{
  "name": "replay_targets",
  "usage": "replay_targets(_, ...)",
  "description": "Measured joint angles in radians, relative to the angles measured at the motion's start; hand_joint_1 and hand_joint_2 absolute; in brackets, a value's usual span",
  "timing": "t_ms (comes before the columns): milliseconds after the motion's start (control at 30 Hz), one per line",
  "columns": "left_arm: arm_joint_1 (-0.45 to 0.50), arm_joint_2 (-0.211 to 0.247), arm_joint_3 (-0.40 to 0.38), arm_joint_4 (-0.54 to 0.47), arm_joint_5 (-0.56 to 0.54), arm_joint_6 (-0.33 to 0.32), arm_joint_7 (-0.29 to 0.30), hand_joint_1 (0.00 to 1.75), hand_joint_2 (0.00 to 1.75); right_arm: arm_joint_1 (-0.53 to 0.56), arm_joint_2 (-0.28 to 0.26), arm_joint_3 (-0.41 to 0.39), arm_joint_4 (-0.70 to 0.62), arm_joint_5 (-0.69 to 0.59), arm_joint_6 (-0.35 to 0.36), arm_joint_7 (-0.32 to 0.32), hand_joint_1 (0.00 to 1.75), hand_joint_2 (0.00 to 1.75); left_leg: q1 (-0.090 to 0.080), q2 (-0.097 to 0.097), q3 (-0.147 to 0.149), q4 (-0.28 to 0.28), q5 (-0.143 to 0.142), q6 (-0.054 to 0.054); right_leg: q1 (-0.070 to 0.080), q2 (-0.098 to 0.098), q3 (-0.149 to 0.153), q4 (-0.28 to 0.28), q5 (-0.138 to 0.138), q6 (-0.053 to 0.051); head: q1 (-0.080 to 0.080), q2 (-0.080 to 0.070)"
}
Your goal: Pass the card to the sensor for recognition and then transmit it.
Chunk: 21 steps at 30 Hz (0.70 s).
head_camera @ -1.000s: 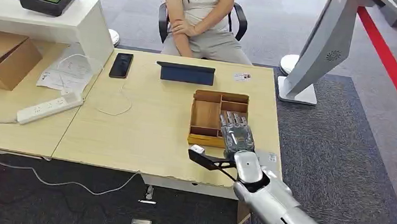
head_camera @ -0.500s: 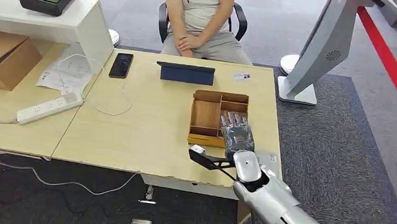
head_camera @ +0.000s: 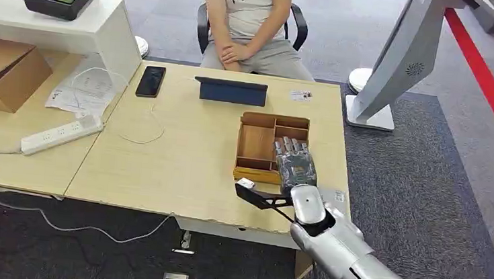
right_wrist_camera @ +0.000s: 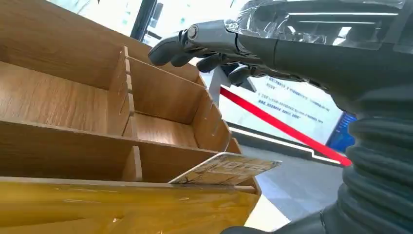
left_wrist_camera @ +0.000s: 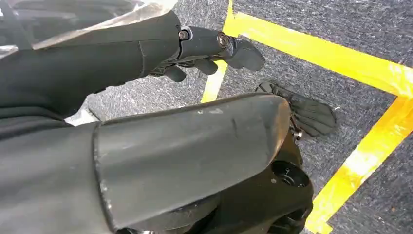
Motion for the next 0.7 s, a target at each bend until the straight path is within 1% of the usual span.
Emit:
replay_targets(400,0.0,0.0,0.009,0.0,0.0,0.001,0.0,0.0,0.0,-0.001,0.0,0.0,0.0,0.0,0.0,-0.006,0.0,1.75,0.0,0.0,0.0,0.0,0.0,0.0,0.0,0.0,0.0,0.0,0.0,0.0,0.0,0.0)
replay_targets(700,0.0,0.0,0.011,0.0,0.0,0.013,0.005,0.0,0.0,-0.005,0.0,0.001,0.0,0.0,0.016,-0.006,0.0,1.75,0.0,0.0,0.0,0.0,0.0,0.0,0.0,0.0,0.0,0.0,0.0,0.0,0.0,0.0)
